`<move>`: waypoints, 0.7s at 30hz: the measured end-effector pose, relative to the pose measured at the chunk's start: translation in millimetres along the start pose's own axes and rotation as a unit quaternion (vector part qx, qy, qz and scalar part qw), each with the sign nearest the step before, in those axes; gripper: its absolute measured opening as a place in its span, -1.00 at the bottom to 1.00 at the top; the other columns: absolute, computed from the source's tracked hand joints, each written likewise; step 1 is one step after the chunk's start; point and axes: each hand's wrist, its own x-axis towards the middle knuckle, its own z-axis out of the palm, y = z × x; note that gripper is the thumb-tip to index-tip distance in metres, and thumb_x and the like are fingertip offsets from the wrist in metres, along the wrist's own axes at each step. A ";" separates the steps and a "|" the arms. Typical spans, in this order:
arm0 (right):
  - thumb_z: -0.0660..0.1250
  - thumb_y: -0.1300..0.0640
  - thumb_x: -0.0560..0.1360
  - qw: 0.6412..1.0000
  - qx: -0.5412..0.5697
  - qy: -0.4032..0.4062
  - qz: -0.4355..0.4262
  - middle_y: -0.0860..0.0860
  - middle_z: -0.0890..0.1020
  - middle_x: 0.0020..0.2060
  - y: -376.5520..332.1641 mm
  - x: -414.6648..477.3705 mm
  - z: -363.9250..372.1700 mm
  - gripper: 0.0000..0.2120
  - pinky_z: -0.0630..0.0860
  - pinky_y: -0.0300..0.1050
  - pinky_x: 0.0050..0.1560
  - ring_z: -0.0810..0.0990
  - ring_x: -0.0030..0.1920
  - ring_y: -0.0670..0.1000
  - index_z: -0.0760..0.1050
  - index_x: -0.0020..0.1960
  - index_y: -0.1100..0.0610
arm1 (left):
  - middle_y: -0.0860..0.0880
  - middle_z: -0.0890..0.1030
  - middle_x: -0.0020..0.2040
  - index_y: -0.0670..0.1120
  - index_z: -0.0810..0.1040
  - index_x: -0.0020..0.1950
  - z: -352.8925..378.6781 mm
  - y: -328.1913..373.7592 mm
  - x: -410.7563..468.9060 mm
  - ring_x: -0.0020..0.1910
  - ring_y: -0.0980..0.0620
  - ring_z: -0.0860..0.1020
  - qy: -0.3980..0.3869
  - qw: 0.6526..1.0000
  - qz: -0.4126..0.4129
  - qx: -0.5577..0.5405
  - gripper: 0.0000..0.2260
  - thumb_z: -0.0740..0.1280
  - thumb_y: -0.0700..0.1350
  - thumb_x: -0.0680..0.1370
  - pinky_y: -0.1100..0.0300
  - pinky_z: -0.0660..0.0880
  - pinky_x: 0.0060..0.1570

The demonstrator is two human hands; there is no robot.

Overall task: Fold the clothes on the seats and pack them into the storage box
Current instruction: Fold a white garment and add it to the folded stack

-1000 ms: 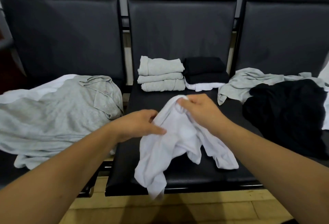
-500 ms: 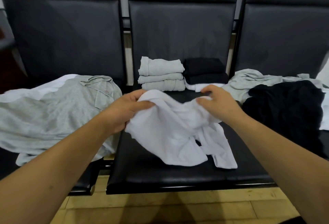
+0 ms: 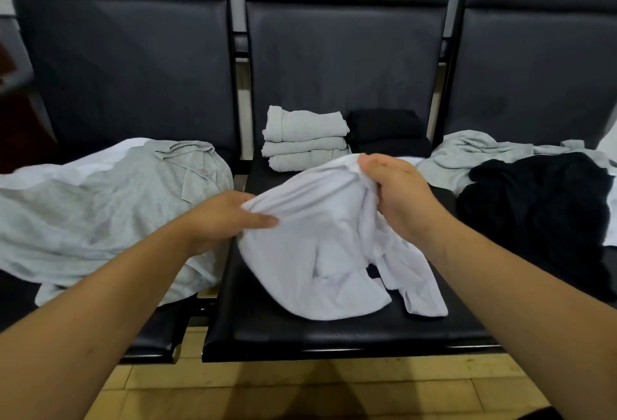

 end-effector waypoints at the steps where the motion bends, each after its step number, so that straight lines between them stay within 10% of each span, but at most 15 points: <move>1: 0.32 0.05 0.60 0.999 0.026 0.012 0.029 0.17 0.50 -0.23 1.3 1.7 -3.3 -0.74 0.46 0.05 -0.06 0.48 -0.20 0.11 0.54 -0.07 0.26 | -0.08 0.71 0.08 -0.14 0.63 0.18 0.4 -0.9 0.2 0.10 -0.04 0.67 -0.006 0.994 0.008 -0.109 -0.60 0.53 -0.11 0.36 0.17 0.60 0.09; 4: 0.38 0.05 0.55 0.997 -0.037 0.020 0.057 0.19 0.61 -0.07 6.5 3.8 -5.5 -0.80 0.50 0.07 0.04 0.57 -0.03 0.15 0.59 0.01 0.20 | -0.16 0.64 0.23 -0.18 0.55 0.32 3.8 3.5 1.5 0.23 -0.11 0.61 -0.015 0.944 0.043 -0.326 -0.63 0.38 -0.21 0.52 -0.02 0.50 0.27; 11: 0.50 -0.26 0.33 0.964 -0.179 -0.195 0.032 -0.08 0.69 0.14 7.4 -16.8 29.6 -0.16 0.47 -0.14 0.26 0.61 0.22 -0.11 0.26 0.52 -0.15 | -0.22 0.67 0.14 -0.20 0.56 0.27 25.0 22.5 -6.8 0.08 -0.14 0.66 -0.133 0.976 0.054 -0.166 -0.72 0.33 -0.31 0.55 0.12 0.63 0.03; 16: 0.48 0.05 0.51 0.940 -0.164 -0.281 0.100 0.10 0.70 0.12 9.1 -13.3 31.8 -0.64 0.56 0.03 0.28 0.68 0.16 0.05 0.58 0.27 0.12 | -0.12 0.69 0.13 -0.12 0.61 0.23 26.7 21.3 -6.9 0.13 -0.08 0.66 -0.149 0.985 0.063 -0.062 -0.70 0.42 -0.26 0.51 0.09 0.58 0.14; 21: 0.45 0.03 0.53 0.988 -0.100 -0.100 0.064 0.27 0.70 -0.06 1.3 -4.8 15.9 -0.73 0.53 0.15 0.14 0.64 -0.09 0.15 0.65 -0.05 0.27 | -0.03 0.71 0.02 -0.07 0.62 0.12 10.3 11.2 -0.8 0.03 -0.04 0.68 -0.065 0.992 0.052 0.095 -0.61 0.58 0.03 0.38 0.06 0.58 0.07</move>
